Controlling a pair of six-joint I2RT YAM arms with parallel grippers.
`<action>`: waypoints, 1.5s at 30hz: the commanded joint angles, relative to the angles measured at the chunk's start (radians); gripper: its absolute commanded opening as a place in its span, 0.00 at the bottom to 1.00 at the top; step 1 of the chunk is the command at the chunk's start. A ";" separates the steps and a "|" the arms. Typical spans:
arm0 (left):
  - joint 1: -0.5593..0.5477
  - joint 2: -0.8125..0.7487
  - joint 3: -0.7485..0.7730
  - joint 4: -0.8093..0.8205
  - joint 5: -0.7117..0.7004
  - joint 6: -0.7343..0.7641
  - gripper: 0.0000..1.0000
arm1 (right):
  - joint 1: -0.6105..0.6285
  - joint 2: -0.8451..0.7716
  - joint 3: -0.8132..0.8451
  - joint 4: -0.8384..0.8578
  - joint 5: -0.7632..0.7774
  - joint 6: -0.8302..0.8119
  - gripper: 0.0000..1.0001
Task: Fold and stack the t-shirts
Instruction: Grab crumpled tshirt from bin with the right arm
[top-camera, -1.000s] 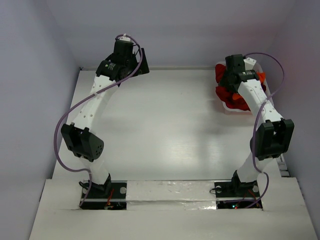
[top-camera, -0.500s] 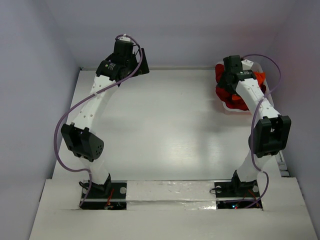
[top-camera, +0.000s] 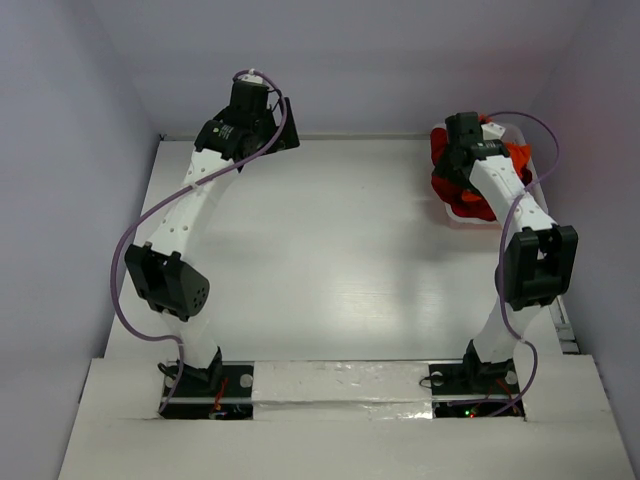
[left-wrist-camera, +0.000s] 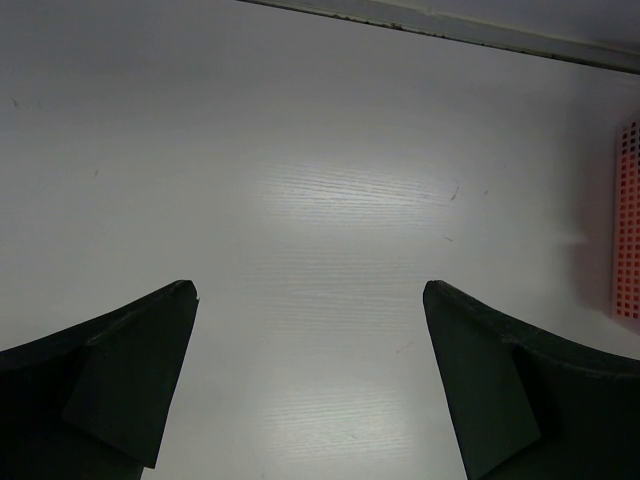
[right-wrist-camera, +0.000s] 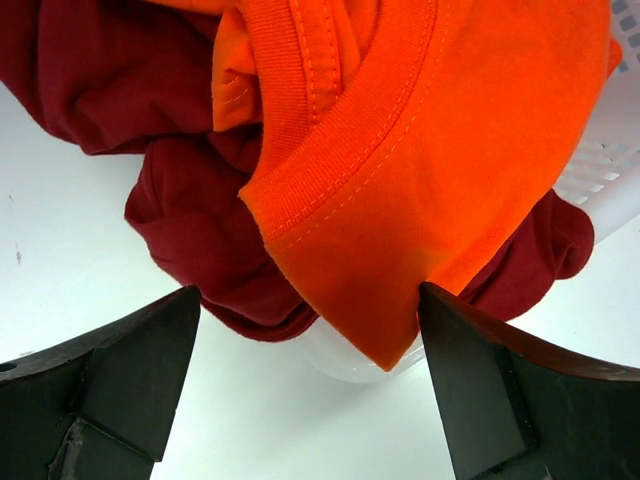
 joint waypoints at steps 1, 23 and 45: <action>0.000 -0.006 0.046 0.002 0.001 0.009 0.99 | -0.008 -0.014 0.031 0.009 0.025 0.017 0.94; 0.000 0.002 0.063 -0.005 -0.002 0.009 0.99 | -0.036 0.045 0.155 -0.020 0.111 -0.003 0.84; 0.000 0.020 0.106 -0.011 0.000 0.017 0.99 | -0.072 0.088 0.192 -0.080 0.165 0.011 0.81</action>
